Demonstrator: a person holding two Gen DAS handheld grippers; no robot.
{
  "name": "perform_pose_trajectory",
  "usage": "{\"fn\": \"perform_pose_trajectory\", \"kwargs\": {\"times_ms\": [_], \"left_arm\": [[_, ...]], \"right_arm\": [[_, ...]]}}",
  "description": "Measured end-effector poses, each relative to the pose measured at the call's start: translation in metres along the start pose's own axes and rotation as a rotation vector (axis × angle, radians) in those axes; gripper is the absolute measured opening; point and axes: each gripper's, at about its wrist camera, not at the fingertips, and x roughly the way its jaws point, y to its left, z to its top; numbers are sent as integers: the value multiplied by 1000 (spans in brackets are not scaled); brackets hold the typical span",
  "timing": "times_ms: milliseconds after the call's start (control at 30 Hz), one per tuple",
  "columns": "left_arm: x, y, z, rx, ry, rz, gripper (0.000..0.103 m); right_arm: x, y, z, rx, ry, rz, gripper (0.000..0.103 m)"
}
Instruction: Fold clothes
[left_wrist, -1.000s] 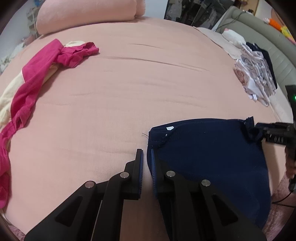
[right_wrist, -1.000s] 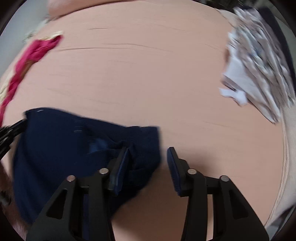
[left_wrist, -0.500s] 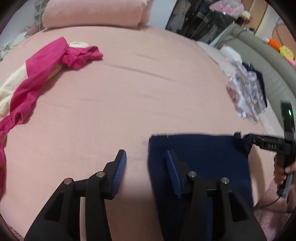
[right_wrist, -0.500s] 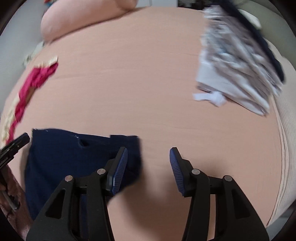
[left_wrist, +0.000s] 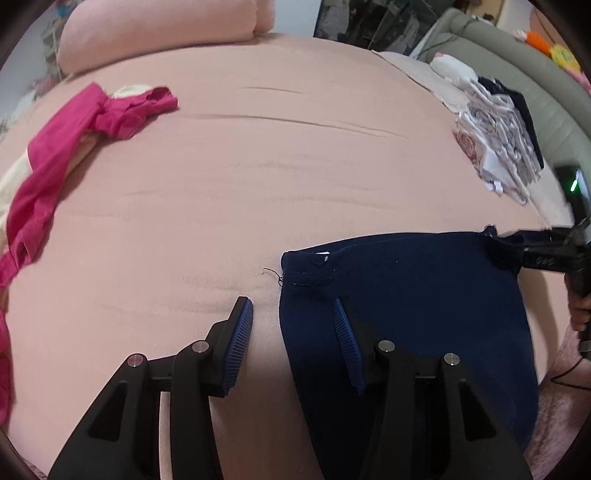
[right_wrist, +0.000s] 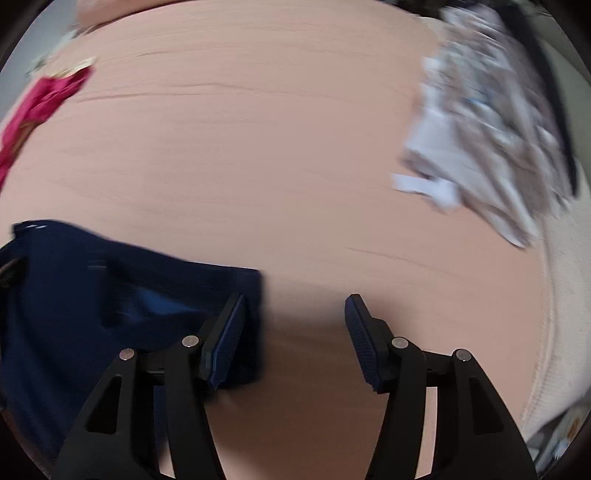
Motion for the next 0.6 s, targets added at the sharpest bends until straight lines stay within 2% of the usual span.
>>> {"fn": "perform_pose_trajectory", "kwargs": {"times_ms": [67,133,200,267,300,400,433,467,500,533,567,600], "left_arm": [[-1,3,0,-15,-1,-14,48],[-8,8,1,-68,-18,-52,47],[-13,23,2,-170,-30,-155,46],[-13,33,2,-219,-28,-179,46],[-12,34,1,-214,-21,-158,44],[-10,29,-2,-201,-9,-184,44],[-8,26,-2,-192,-6,-195,44],[-6,22,-1,-183,-2,-205,43],[-4,19,-1,-172,0,-210,38],[-1,17,1,-153,-3,-179,28],[0,16,3,-144,-9,-155,16],[1,15,5,-138,-16,-133,14]], "right_arm": [[-1,-23,-8,61,-1,7,54],[-13,-37,-16,119,-27,83,49],[-30,-44,-23,154,-67,177,49],[-48,-37,-29,132,-118,285,50],[-56,-31,-32,113,-134,326,51],[-67,-4,-34,35,-143,420,59],[-62,14,-23,5,-126,409,59],[-48,33,9,-19,-100,356,59],[-34,44,30,-27,-73,296,59],[-24,42,30,1,-55,279,58],[-16,37,30,52,-46,293,58],[-13,31,30,101,-54,299,56]]}}
